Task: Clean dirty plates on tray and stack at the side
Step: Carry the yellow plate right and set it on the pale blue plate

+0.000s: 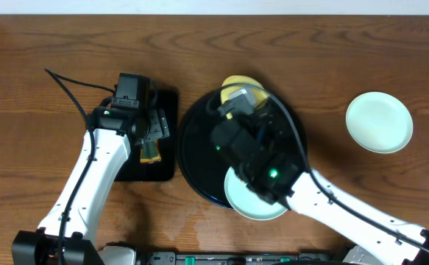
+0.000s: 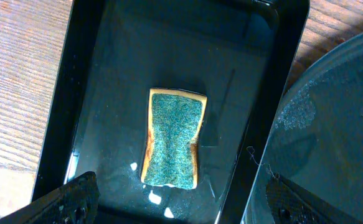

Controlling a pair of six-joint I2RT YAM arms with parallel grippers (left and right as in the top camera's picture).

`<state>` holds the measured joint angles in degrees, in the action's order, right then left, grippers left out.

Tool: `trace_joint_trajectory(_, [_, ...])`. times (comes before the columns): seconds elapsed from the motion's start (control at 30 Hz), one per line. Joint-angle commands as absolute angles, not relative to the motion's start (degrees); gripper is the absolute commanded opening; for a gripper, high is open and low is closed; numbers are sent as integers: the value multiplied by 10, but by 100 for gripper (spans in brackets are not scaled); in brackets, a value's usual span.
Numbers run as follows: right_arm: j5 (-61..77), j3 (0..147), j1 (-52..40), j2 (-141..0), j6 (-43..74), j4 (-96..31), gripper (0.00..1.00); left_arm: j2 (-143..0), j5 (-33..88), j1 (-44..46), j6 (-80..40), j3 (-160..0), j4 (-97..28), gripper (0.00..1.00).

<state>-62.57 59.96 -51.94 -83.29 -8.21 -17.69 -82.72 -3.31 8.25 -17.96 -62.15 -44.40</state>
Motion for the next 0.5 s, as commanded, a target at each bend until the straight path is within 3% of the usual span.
trace_joint_trajectory(0.0, [-598,602,-467,-819,37,-203,1,-827,-34,81,-177,-627,-445,87])
trace_joint_trajectory(0.17, [-352,611,-347,-788,163,-275,1,-827,-34,81,-177,-627,-445,87])
trace_joint_trajectory(0.37, [17,611,-88,-749,198,-289,1,-827,-34,81,-177,-627,-445,87])
trace_joint_trajectory(0.47, [81,611,16,-755,210,-310,1,-827,-34,81,-177,-627,-445,87])
